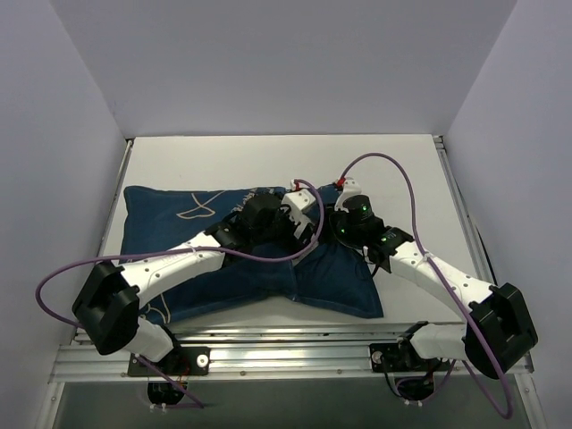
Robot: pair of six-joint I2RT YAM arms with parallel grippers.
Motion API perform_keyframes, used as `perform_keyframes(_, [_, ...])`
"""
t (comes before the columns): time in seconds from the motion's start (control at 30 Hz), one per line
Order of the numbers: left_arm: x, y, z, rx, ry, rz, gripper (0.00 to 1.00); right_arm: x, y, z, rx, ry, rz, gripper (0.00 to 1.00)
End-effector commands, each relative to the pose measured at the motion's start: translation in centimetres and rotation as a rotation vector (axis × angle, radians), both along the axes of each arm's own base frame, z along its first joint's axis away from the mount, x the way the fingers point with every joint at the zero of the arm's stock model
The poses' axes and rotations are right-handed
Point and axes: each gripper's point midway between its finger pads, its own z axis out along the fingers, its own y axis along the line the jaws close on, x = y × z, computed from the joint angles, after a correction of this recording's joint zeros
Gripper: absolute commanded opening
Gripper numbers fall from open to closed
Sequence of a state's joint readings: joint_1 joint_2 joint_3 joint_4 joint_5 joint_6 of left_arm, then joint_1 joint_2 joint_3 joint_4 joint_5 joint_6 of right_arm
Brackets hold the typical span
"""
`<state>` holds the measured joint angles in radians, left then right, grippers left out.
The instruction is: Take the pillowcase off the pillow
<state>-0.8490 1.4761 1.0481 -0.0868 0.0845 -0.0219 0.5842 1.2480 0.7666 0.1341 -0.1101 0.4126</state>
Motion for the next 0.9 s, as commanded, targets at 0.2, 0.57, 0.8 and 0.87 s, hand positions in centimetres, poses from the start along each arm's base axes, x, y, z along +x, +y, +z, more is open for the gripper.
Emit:
perform_keyframes(0.2, [1.0,-3.1,-0.2,0.055,-0.045,-0.120,0.94,0.4,2.0,3.4,0.062,-0.054,0.066,0.35])
perform_keyframes(0.57, [2.9,-0.4,-6.3,-0.014,0.119,0.169,0.46,0.9,-3.5,-0.9,-0.091,0.029,-0.171,0.27])
perform_keyframes(0.8, [3.9,4.5,-4.4,-0.108,0.136,0.373,0.02,0.8,-10.0,-5.3,-0.179,0.123,-0.415,0.00])
perform_keyframes(0.87, [3.6,6.1,-4.2,-0.108,0.141,0.412,0.02,0.3,-11.5,-6.4,-0.200,0.164,-0.459,0.00])
